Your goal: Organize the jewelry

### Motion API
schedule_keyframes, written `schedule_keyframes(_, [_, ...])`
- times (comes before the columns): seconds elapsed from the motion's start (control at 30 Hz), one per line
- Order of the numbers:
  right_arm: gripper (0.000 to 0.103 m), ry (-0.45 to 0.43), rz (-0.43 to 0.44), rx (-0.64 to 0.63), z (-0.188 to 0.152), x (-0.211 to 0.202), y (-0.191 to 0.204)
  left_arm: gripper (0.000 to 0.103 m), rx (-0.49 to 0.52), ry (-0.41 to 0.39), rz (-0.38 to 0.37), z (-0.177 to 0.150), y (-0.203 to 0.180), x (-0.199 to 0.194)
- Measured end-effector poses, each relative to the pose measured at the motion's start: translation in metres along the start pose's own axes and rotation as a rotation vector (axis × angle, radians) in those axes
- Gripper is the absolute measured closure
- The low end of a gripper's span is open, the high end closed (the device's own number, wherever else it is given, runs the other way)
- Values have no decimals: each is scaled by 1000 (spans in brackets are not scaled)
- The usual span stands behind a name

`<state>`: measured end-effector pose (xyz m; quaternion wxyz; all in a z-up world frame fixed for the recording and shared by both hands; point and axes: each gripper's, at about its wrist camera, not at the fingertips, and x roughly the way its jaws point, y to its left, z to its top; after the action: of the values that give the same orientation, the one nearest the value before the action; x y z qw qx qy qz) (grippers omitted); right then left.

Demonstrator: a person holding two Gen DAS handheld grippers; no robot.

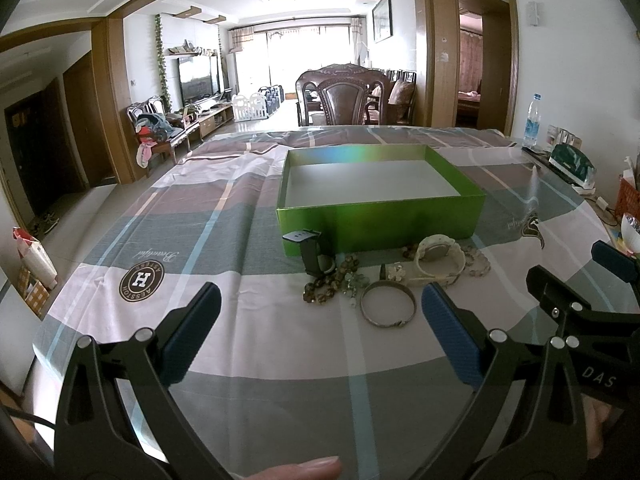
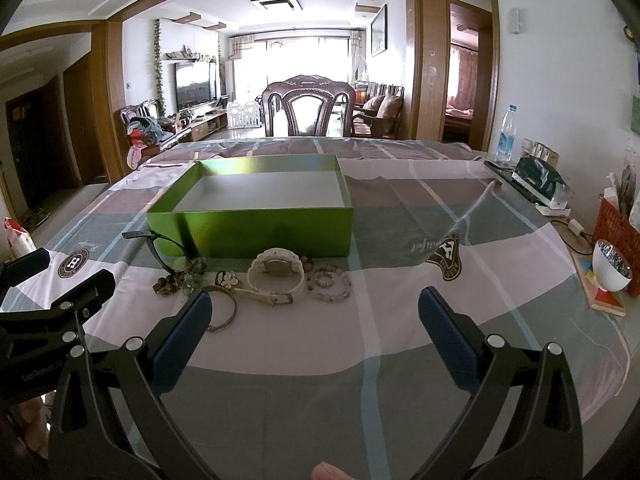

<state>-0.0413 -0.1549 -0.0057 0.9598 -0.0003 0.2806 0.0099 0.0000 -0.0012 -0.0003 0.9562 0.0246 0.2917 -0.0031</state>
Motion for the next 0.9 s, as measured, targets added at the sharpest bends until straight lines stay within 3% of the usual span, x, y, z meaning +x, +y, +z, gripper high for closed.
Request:
schedule_keyframes(0.33, [2, 14, -20, -24, 2, 0, -4, 4, 17, 6, 0, 1, 1, 2])
schedule_keyframes(0.43, [3, 63, -115, -41, -3, 19, -12, 4, 28, 18, 65, -12, 17, 7])
schedule_keyframes(0.53, [3, 123, -112, -10, -8, 38, -27, 4, 0, 81, 103, -26, 42, 26])
schedule_keyframes(0.63, [20, 171, -57, 2, -5, 58, -34, 11, -21, 118, 100, -30, 58, 38])
schedule_keyframes(0.7, [39, 198, -9, 3, 0, 68, -29, 19, -18, 138, 81, -31, 61, 41])
schedule_keyframes(0.77, [48, 217, 39, -14, 8, 80, -19, 23, -16, 144, 60, -30, 58, 43])
schedule_keyframes(0.9, [48, 255, 61, -45, 22, 113, 3, 23, -4, 156, 41, -25, 56, 52])
